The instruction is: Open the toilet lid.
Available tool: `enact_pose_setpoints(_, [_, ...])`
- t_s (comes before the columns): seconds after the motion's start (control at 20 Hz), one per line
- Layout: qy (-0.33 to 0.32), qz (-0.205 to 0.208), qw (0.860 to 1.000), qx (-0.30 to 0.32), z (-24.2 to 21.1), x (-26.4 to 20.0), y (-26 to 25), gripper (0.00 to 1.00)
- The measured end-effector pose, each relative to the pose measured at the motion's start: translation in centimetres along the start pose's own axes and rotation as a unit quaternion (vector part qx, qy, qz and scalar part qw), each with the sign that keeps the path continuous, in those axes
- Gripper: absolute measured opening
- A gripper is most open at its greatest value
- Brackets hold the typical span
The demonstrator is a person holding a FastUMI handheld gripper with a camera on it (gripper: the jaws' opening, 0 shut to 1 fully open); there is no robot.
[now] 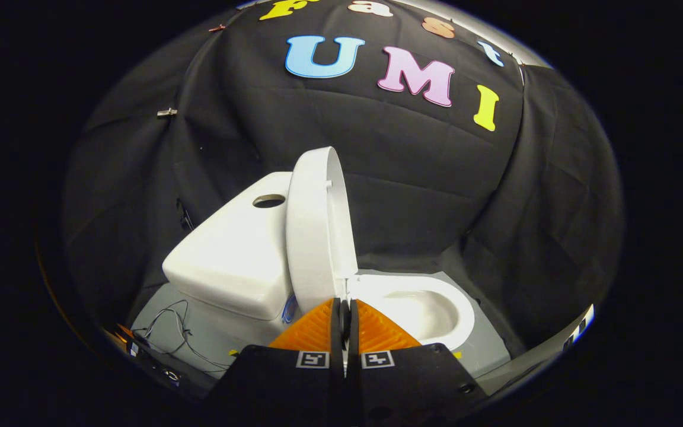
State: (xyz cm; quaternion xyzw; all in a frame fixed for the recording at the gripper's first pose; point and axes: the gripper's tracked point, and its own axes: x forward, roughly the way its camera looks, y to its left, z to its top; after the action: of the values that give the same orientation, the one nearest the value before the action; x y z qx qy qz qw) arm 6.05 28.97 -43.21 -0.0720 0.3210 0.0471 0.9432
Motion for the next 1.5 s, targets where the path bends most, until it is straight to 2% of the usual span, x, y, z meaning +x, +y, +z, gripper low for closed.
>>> enact_pose_setpoints(0.2, [0.004,0.018,1.0,0.012,-0.1,-0.2,0.3,0.07])
enact_pose_setpoints(0.4, [0.003,0.036,0.999,0.018,0.2,-0.8,0.5,0.23])
enact_pose_setpoints(0.6, [-0.016,0.037,0.999,0.001,1.5,-1.8,0.0,0.95])
enact_pose_setpoints(0.65, [-0.025,0.037,0.999,0.001,2.0,-2.3,-0.3,0.99])
enact_pose_setpoints(0.9, [-0.077,0.039,0.996,0.001,6.4,-5.6,-1.9,0.98])
enact_pose_setpoints(1.5, [-0.177,0.029,0.983,0.026,16.7,-13.7,-9.7,0.98])
